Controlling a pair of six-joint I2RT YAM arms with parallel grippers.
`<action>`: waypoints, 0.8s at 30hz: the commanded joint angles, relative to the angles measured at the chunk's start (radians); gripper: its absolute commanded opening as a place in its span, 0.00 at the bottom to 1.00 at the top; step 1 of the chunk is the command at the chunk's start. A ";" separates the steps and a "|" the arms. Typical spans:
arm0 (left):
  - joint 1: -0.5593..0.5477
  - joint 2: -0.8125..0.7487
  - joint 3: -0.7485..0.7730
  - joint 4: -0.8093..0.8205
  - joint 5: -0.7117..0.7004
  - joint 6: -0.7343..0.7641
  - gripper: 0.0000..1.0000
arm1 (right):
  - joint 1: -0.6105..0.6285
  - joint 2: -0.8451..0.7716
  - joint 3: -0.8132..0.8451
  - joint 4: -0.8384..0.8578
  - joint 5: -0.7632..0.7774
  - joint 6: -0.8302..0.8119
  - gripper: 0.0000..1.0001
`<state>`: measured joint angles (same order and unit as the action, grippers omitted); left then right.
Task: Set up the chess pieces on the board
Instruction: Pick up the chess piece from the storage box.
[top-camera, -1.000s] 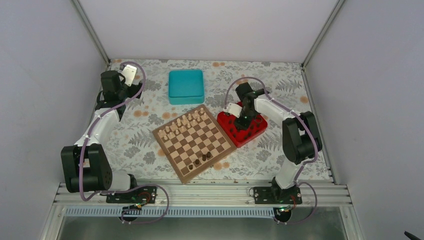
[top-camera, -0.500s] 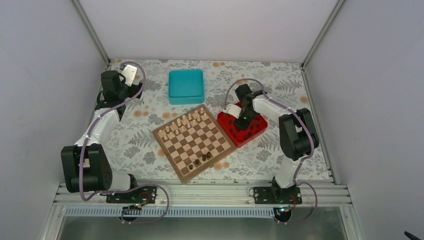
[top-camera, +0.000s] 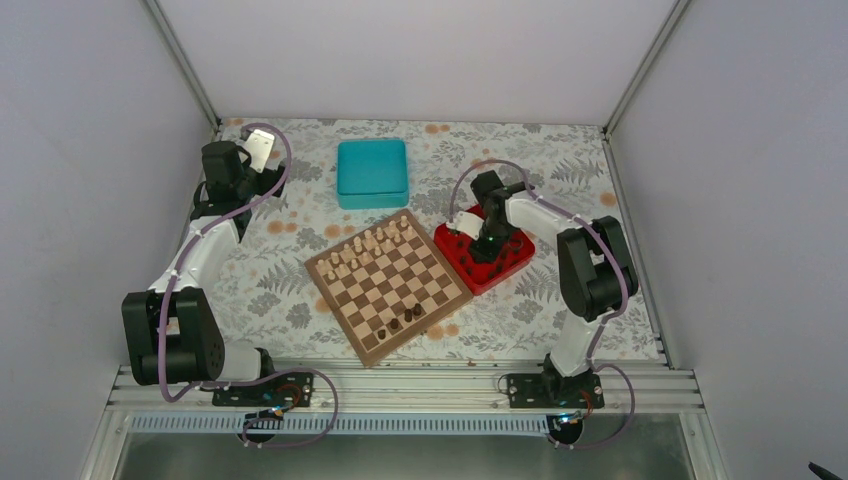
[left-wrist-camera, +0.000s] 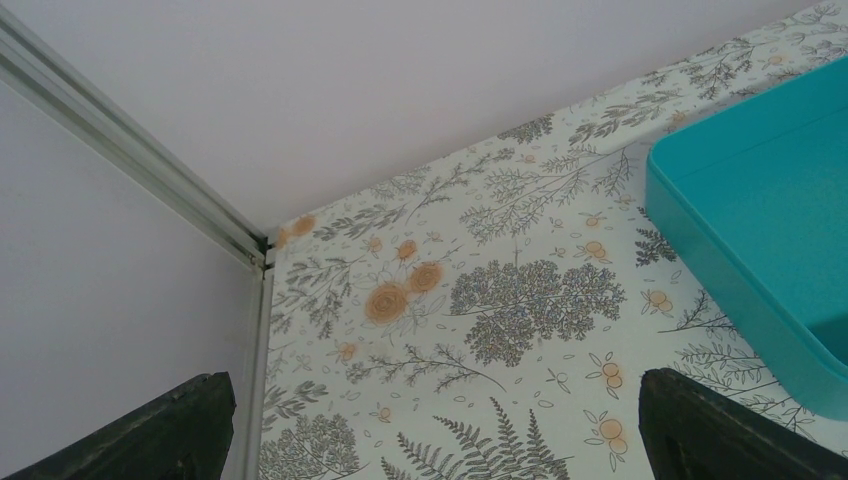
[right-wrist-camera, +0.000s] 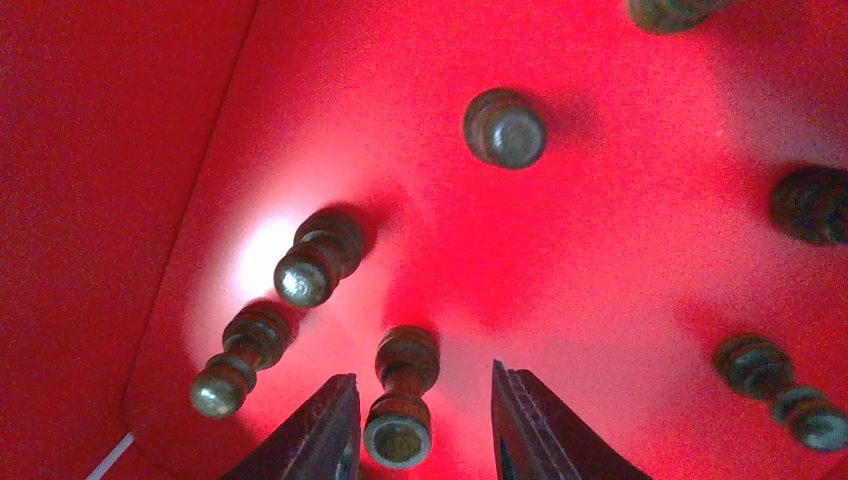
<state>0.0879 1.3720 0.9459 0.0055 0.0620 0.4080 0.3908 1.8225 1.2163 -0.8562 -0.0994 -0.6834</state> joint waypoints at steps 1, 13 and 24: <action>0.004 -0.013 0.000 0.001 0.019 0.004 1.00 | -0.009 -0.005 -0.022 -0.006 -0.009 0.005 0.35; 0.004 -0.014 -0.001 0.002 0.015 0.005 1.00 | -0.009 -0.025 -0.012 -0.005 -0.033 0.002 0.17; 0.004 -0.012 0.004 -0.001 0.019 0.002 1.00 | 0.104 -0.131 0.194 -0.197 0.068 0.033 0.12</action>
<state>0.0879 1.3720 0.9459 0.0055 0.0639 0.4080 0.4118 1.7679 1.2999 -0.9615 -0.0792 -0.6765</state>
